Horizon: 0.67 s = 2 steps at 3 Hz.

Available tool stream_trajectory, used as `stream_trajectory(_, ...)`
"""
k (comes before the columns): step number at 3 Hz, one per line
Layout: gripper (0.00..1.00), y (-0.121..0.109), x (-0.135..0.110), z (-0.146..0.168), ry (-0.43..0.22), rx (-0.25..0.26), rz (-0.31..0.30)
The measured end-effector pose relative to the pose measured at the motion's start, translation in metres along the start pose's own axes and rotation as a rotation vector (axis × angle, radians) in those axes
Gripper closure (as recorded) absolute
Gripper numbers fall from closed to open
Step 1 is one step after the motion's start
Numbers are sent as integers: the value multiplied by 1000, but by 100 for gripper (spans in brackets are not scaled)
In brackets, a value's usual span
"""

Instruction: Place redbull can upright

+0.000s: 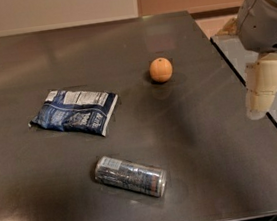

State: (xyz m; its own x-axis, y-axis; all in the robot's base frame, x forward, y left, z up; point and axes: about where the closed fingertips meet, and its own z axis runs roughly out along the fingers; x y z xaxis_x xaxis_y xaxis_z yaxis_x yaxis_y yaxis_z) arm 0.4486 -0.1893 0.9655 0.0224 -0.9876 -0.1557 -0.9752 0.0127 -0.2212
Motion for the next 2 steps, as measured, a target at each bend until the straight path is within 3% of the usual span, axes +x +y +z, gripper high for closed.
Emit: stream_trajectory(2, 0, 5, -50, 24, -28, -92, -467)
